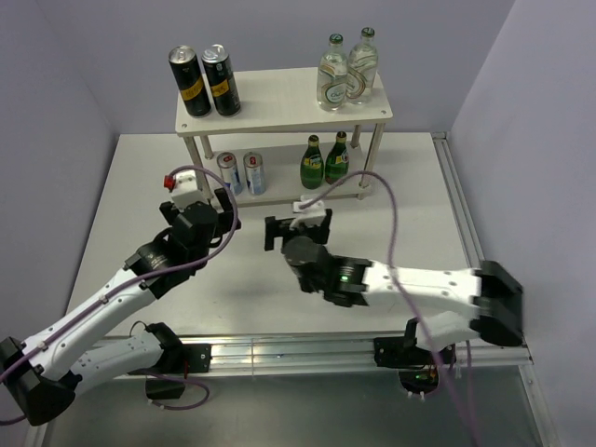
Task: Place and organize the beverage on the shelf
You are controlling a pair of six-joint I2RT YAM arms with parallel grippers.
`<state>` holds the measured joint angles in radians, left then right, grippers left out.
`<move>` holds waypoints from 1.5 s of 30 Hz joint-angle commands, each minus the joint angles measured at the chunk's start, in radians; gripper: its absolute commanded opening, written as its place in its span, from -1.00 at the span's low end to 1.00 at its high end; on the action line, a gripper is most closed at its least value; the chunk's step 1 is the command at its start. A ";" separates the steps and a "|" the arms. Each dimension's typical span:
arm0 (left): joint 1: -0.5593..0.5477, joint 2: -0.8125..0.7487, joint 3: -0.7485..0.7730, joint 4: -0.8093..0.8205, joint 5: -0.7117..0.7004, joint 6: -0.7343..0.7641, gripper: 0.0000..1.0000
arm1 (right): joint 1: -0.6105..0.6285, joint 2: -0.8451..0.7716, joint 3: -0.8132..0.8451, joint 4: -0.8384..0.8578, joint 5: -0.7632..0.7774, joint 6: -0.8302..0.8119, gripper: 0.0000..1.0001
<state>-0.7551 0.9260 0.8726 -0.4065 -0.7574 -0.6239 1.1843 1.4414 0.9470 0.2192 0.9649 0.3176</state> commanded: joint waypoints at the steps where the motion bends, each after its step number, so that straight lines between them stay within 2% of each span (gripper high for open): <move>1: -0.019 -0.032 0.109 -0.026 0.070 0.030 0.99 | 0.037 -0.335 -0.051 -0.235 0.080 0.032 1.00; 3: -0.020 -0.052 0.188 -0.058 0.107 0.042 0.99 | 0.041 -0.494 -0.094 -0.286 0.019 0.015 1.00; 4: -0.020 -0.061 0.219 -0.077 0.133 0.065 0.99 | 0.040 -0.638 -0.102 -0.309 -0.039 0.008 1.00; 6: -0.020 -0.073 0.319 -0.101 0.197 0.136 0.99 | 0.040 -0.745 -0.088 -0.397 -0.063 -0.035 1.00; 8: -0.020 -0.059 0.385 -0.149 0.175 0.189 0.99 | 0.037 -0.820 -0.045 -0.533 -0.043 -0.046 1.00; 11: -0.018 -0.017 0.489 -0.186 0.116 0.280 0.99 | 0.037 -0.837 0.047 -0.676 0.012 -0.019 1.00; 14: -0.020 -0.003 0.467 -0.137 0.064 0.340 0.99 | 0.037 -0.855 0.072 -0.712 0.027 0.003 1.00; 15: -0.018 -0.007 0.418 -0.109 0.067 0.348 0.99 | 0.038 -0.863 0.067 -0.712 0.028 0.009 1.00; 18: 0.000 -0.026 0.330 -0.045 0.131 0.334 0.99 | 0.038 -0.889 0.046 -0.704 0.031 0.002 1.00; 19: 0.016 -0.030 0.315 -0.035 0.197 0.328 0.99 | 0.037 -0.897 0.041 -0.701 0.034 -0.002 1.00; 23: 0.182 -0.049 0.241 0.003 0.354 0.296 0.99 | 0.037 -0.898 0.035 -0.701 0.041 -0.017 1.00; 26: 0.240 -0.073 0.229 0.023 0.372 0.296 0.99 | 0.037 -0.891 0.038 -0.698 0.037 -0.023 1.00; 45: 0.254 -0.133 0.186 0.058 0.360 0.316 0.99 | 0.038 -0.892 0.006 -0.633 0.005 -0.045 1.00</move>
<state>-0.5079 0.8021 1.0588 -0.3855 -0.4149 -0.3260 1.2213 0.5533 0.9554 -0.4515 0.9745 0.2909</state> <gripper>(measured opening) 0.994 0.998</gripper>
